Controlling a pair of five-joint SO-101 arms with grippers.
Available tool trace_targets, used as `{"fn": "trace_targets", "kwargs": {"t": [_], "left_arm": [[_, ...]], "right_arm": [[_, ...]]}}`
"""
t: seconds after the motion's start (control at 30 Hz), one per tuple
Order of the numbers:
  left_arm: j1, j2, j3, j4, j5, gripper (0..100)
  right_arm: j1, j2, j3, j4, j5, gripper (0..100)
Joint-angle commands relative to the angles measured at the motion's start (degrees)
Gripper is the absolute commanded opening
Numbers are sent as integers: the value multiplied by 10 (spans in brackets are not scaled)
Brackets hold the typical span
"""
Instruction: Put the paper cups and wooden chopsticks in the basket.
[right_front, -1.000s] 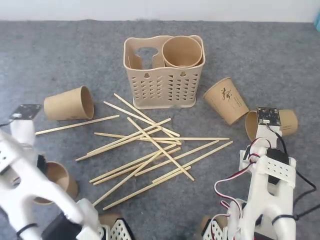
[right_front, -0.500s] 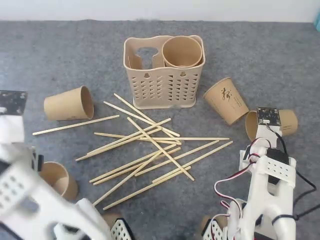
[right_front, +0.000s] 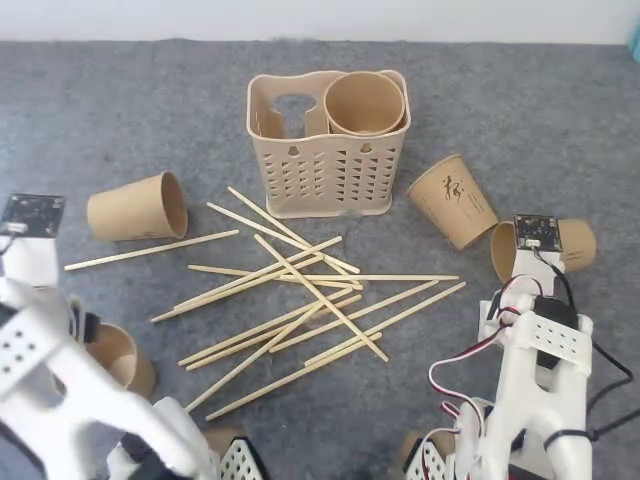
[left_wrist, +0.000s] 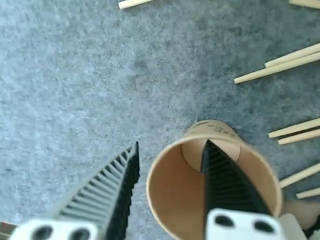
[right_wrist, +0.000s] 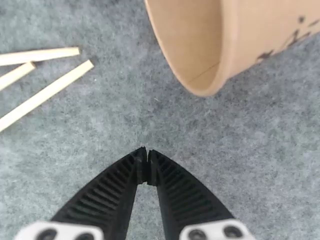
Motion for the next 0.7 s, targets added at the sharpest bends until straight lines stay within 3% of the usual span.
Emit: {"fn": "trace_targets", "kwargs": {"t": [0.0, 0.17, 0.3, 0.67], "left_arm": [[-3, 42, -31, -27, -7, 191], [-2, 87, -31, -26, -8, 159], [6, 98, -31, -21, -7, 2], [82, 97, -90, 137, 0, 12]], "right_arm": [[7, -21, -2, -8, 9, 9], [7, -21, -2, -8, 9, 9], [7, -21, -2, -8, 9, 9], [7, -20, -2, -8, 9, 9]]}}
